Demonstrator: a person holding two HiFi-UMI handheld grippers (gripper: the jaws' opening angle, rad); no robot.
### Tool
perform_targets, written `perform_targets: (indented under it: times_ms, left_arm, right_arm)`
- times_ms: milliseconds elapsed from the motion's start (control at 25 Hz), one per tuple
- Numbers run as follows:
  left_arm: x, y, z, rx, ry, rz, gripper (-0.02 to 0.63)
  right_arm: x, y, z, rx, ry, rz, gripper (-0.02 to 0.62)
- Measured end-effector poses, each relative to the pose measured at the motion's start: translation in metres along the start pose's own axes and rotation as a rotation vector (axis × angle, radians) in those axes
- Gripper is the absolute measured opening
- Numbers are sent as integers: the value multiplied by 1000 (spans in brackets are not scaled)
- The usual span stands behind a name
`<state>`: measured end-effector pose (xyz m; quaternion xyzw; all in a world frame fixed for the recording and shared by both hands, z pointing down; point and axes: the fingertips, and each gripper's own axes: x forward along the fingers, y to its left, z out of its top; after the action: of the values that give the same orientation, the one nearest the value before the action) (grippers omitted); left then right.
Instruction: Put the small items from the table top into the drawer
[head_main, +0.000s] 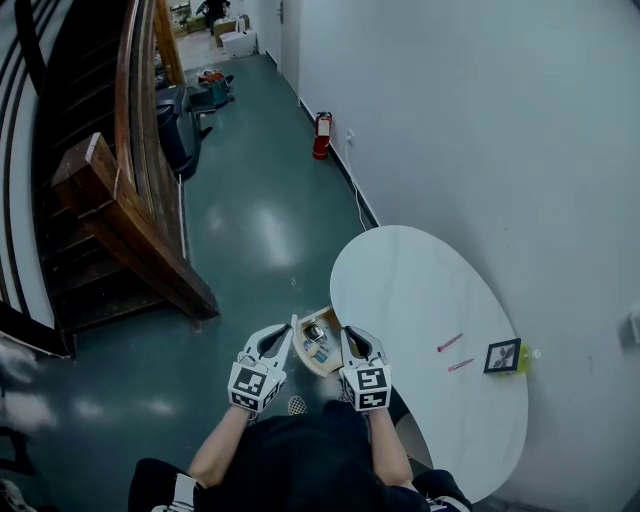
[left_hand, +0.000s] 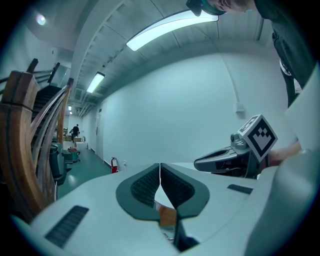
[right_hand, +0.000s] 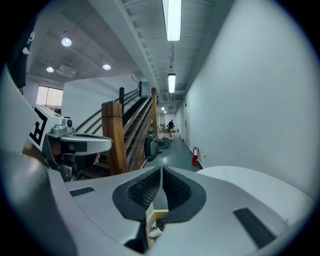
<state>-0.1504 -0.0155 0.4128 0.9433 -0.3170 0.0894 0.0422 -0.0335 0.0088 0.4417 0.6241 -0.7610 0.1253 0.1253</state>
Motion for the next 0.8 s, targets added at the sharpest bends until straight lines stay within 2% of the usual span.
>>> perform_targets:
  times_ms: [240,560,800]
  left_arm:
    - [17,-30,0,17,13,-87,21]
    - [58,-102,2,48,38,-287,21]
    - [93,-173,-4,76,52,-446,21]
  right_arm:
    - [-26,-24,-11,38,9,-80,40]
    - [-88,-88,-47,130,42,-292,40]
    - [-152,-138,-86,196,69,-456,40]
